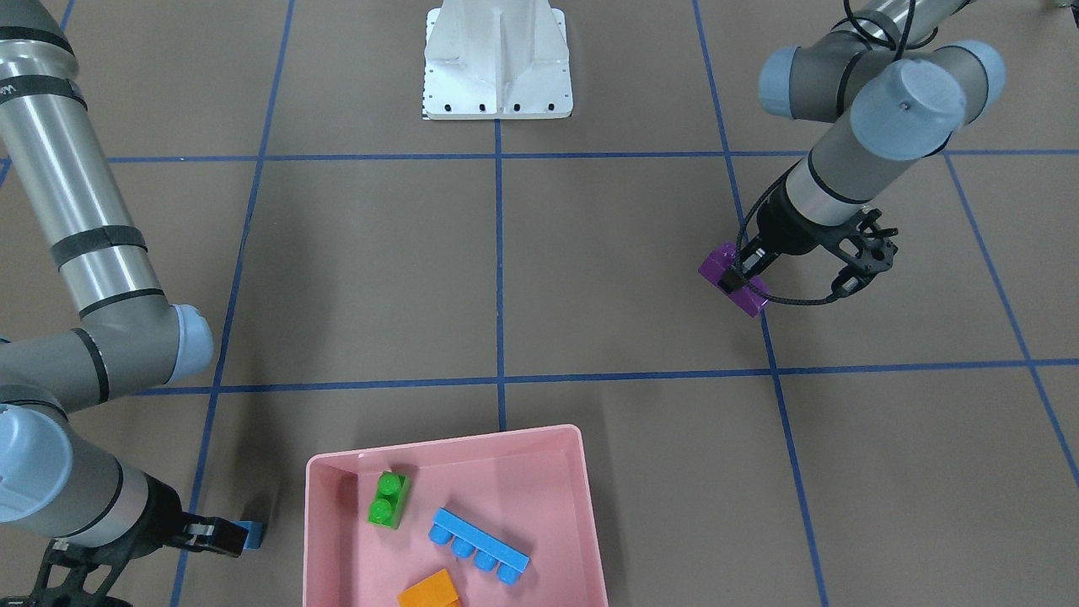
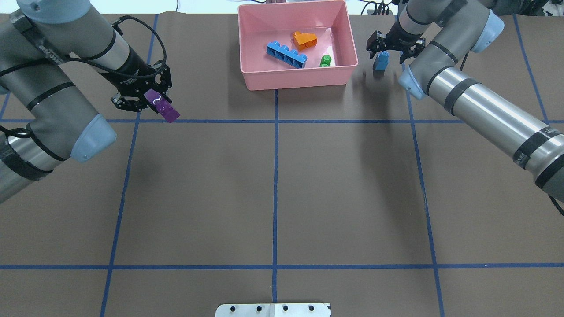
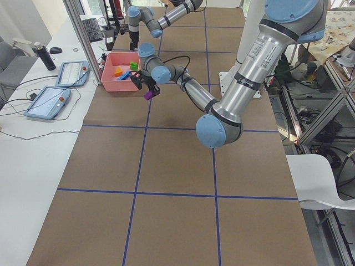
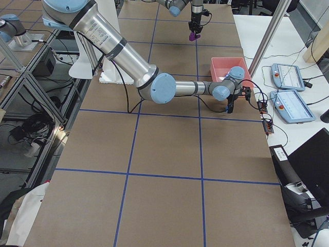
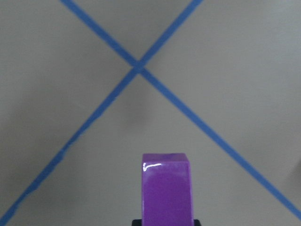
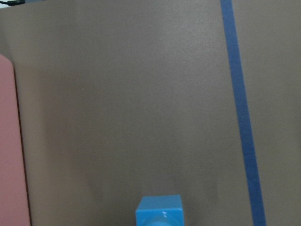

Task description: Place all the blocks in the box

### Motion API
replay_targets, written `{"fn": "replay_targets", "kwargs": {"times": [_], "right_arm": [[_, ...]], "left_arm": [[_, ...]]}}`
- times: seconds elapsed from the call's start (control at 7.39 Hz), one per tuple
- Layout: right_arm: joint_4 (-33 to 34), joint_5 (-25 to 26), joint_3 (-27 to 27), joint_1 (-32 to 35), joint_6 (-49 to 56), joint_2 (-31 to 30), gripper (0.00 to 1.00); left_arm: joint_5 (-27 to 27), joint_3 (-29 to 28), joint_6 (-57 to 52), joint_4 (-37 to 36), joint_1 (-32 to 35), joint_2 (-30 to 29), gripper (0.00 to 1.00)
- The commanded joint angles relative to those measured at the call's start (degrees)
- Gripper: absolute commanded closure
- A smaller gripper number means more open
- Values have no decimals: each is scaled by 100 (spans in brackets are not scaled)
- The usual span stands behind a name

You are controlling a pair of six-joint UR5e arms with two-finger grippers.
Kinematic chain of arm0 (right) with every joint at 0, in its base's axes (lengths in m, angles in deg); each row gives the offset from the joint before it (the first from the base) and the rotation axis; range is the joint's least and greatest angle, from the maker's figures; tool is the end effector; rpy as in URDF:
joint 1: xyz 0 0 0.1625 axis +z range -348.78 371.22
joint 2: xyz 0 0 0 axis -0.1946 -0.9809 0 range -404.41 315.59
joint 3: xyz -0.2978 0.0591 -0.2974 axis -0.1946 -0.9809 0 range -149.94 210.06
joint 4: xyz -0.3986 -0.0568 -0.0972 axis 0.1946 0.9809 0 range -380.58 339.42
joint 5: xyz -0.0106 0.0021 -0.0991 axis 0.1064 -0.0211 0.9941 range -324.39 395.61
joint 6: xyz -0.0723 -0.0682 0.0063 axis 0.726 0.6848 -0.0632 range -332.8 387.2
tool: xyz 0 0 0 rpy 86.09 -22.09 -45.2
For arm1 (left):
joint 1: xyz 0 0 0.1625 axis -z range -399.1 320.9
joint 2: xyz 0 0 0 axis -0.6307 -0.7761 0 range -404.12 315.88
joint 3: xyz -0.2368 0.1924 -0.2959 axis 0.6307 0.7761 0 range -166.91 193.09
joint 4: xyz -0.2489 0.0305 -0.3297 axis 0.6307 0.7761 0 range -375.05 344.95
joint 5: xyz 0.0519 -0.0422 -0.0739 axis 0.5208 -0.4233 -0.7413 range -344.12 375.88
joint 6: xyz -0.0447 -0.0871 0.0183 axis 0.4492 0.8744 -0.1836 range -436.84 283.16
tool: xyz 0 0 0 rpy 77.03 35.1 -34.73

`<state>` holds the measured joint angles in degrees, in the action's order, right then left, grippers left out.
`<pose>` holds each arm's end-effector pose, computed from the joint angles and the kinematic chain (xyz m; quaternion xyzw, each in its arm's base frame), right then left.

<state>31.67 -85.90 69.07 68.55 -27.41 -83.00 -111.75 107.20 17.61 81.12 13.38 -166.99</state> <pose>-0.3933 -0.7637 0.4299 0.0506 -0.4029 0.0859 0.9098 0.3509 -0.5761 0.2729 -0.1323 0.4401 -0.3153 0.8303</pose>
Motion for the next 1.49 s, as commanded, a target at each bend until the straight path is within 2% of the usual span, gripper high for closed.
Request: {"fn": "replay_targets", "kwargs": {"times": [0.0, 0.14, 0.27, 0.41, 0.68, 0.81, 1.08, 1.22, 1.35], "right_arm": [[-13, 188, -8, -143, 39, -17, 11], [-13, 197, -8, -151, 39, 9, 75], [-13, 197, -8, -152, 74, 35, 100], [-13, 319, -8, -152, 170, 70, 100], [-13, 417, -8, -117, 390, 79, 100], [13, 426, 1, 5, 391, 288, 100], [31, 522, 1, 42, 391, 325, 100], [57, 523, 1, 120, 382, 447, 100], [223, 523, 1, 217, 356, 718, 100]], "left_arm": [[2, -933, -41, -2, 131, -971, 100], [184, -1600, -154, 15, 157, -1620, 100], [412, -2286, -207, 59, 166, -2270, 100], [571, -2806, -338, 103, 184, -2686, 100], [1002, -3886, -322, 1038, 175, -3275, 100], [1369, -4249, -305, 1487, 132, -3496, 100], [1574, -4795, -304, 2130, 9, -3691, 100], [1984, -5093, -304, 2525, -201, -3761, 100], [2049, -5331, -313, 2781, -290, -3823, 100]]}}
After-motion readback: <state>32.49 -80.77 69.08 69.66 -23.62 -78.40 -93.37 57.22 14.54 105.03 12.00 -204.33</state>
